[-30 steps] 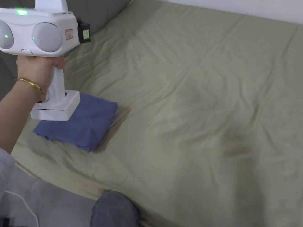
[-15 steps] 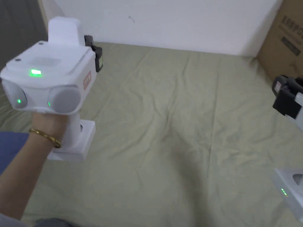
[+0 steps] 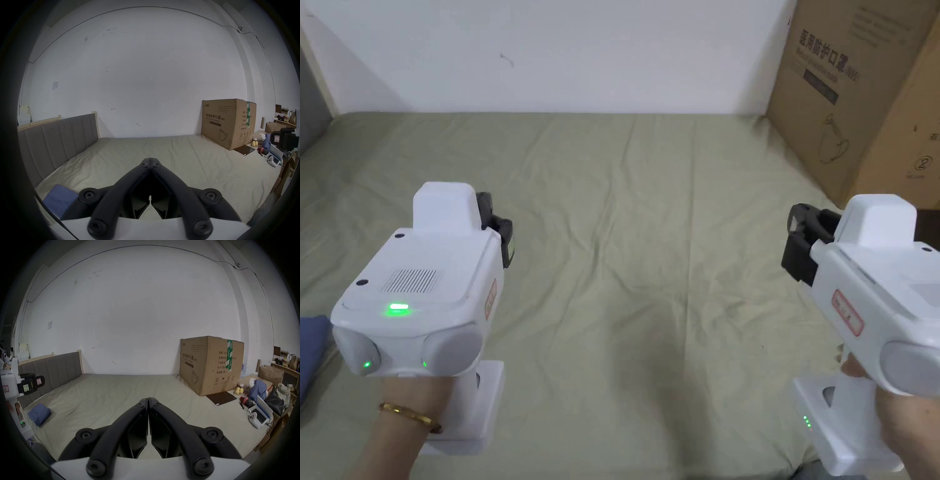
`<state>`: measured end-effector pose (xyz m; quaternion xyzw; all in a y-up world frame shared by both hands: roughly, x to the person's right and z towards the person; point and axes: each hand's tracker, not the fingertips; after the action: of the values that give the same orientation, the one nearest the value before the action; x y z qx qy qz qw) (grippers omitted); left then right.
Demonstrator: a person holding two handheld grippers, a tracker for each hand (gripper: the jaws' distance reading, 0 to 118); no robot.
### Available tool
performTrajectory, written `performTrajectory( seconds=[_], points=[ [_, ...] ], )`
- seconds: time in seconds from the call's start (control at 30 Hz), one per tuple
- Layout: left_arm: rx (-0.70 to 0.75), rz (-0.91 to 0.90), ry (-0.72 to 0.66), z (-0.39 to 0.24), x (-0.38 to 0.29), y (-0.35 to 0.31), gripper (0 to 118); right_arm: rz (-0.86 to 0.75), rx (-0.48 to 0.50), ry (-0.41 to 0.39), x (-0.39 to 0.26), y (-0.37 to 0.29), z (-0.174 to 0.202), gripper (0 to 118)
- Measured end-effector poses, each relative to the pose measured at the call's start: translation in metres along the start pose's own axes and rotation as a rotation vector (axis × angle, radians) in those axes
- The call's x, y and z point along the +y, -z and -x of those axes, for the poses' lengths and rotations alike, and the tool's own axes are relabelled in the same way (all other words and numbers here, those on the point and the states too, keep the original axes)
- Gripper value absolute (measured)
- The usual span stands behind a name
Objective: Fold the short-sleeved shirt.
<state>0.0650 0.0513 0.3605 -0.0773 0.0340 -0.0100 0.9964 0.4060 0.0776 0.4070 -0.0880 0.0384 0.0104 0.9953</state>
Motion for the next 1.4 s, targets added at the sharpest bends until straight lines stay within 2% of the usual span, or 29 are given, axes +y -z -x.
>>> performTrajectory(
  seconds=[0.47, 0.93, 1.0, 1.03, 1.07, 1.1, 1.13, 1.17, 1.2, 1.23, 1.4],
  points=[
    [0.031, 0.09, 0.022, 0.001, -0.046, -0.024, 0, 0.046, 0.043, 0.011, -0.02, -0.006, 0.006, 0],
    [0.054, 0.078, 0.028, 0.007, -0.045, -0.026, 0, 0.068, 0.064, 0.006, -0.03, -0.001, 0.009, 0],
    [0.058, 0.073, 0.027, 0.007, -0.045, -0.027, 9, 0.068, 0.064, 0.002, -0.031, 0.0, 0.009, 0],
    [0.058, 0.072, 0.024, 0.007, -0.045, -0.027, 24, 0.066, 0.06, 0.006, -0.031, -0.001, 0.01, 5],
    [0.055, 0.07, 0.02, 0.007, -0.044, -0.027, 46, 0.067, 0.047, 0.011, -0.031, -0.001, 0.01, 14],
    [0.052, 0.072, 0.016, 0.007, -0.044, -0.027, 71, 0.066, 0.043, 0.015, -0.031, 0.0, 0.008, 33],
    [0.049, 0.075, 0.014, 0.007, -0.043, -0.027, 97, 0.066, 0.045, 0.022, -0.031, 0.001, 0.006, 68],
    [0.049, 0.075, 0.017, 0.006, -0.043, -0.026, 110, 0.068, 0.045, 0.025, -0.031, 0.001, 0.007, 90],
    [0.053, 0.067, 0.024, 0.006, -0.043, -0.027, 117, 0.068, 0.046, 0.03, -0.031, 0.0, 0.009, 105],
    [0.057, 0.059, 0.03, 0.004, -0.043, -0.028, 118, 0.063, 0.043, 0.03, -0.031, 0.0, 0.009, 115],
    [0.049, 0.055, 0.034, 0.003, -0.04, -0.027, 118, 0.064, 0.048, -0.001, -0.028, -0.001, 0.011, 118]
  ],
)
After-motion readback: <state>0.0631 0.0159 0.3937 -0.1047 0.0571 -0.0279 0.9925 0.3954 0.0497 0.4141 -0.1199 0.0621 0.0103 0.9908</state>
